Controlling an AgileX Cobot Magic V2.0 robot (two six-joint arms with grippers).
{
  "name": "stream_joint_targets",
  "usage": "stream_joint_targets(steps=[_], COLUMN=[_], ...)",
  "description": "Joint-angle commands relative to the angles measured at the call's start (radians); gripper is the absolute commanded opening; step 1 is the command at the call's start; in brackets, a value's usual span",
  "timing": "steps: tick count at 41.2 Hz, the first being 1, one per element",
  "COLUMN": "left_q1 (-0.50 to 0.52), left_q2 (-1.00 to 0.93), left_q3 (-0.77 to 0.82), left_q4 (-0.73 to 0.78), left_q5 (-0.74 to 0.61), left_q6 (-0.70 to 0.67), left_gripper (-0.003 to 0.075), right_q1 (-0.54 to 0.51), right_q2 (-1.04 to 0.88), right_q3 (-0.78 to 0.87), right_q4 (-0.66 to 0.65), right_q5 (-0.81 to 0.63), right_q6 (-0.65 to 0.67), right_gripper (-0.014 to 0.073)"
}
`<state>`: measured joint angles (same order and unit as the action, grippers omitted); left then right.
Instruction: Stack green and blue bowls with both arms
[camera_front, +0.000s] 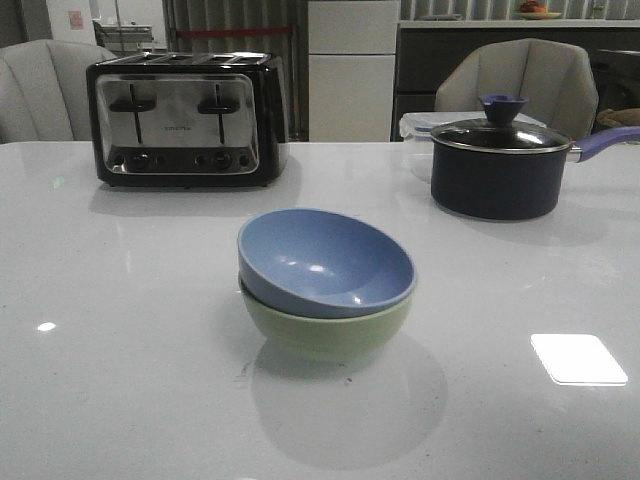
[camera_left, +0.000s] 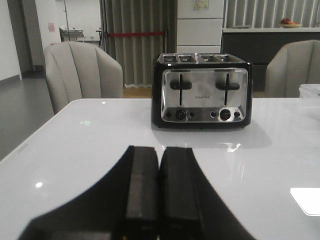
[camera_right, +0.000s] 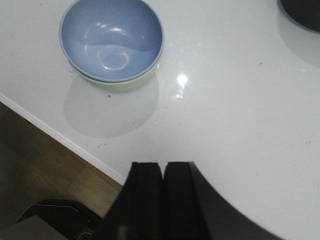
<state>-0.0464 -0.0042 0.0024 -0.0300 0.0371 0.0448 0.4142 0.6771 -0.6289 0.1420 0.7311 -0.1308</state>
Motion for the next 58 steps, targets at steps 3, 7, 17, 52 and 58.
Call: stream_joint_targets(steps=[3, 7, 17, 52, 58], left_q1=[0.003, 0.003, 0.003, 0.003, 0.003], left_q2=[-0.022, -0.022, -0.022, -0.020, -0.020], left_q3=[0.005, 0.005, 0.005, 0.005, 0.005], left_q4=[-0.011, -0.011, -0.011, -0.011, -0.011], left_q5=[-0.094, -0.094, -0.094, -0.094, -0.094], left_q6=[-0.007, -0.007, -0.007, -0.007, -0.007], left_gripper=[0.0093, 0.0093, 0.0093, 0.0093, 0.0093], right_q1=[-0.007, -0.007, -0.007, -0.219, -0.329], right_q2=[-0.002, -0.002, -0.002, -0.288, -0.459], right_q3=[-0.024, -0.024, -0.024, 0.258, 0.412], right_q4=[-0.005, -0.005, -0.005, -0.024, -0.024], right_q5=[-0.060, -0.060, -0.060, -0.479, -0.645], right_q6=[-0.002, -0.002, -0.002, -0.003, -0.003], right_gripper=[0.0055, 0.0055, 0.0055, 0.0055, 0.0055])
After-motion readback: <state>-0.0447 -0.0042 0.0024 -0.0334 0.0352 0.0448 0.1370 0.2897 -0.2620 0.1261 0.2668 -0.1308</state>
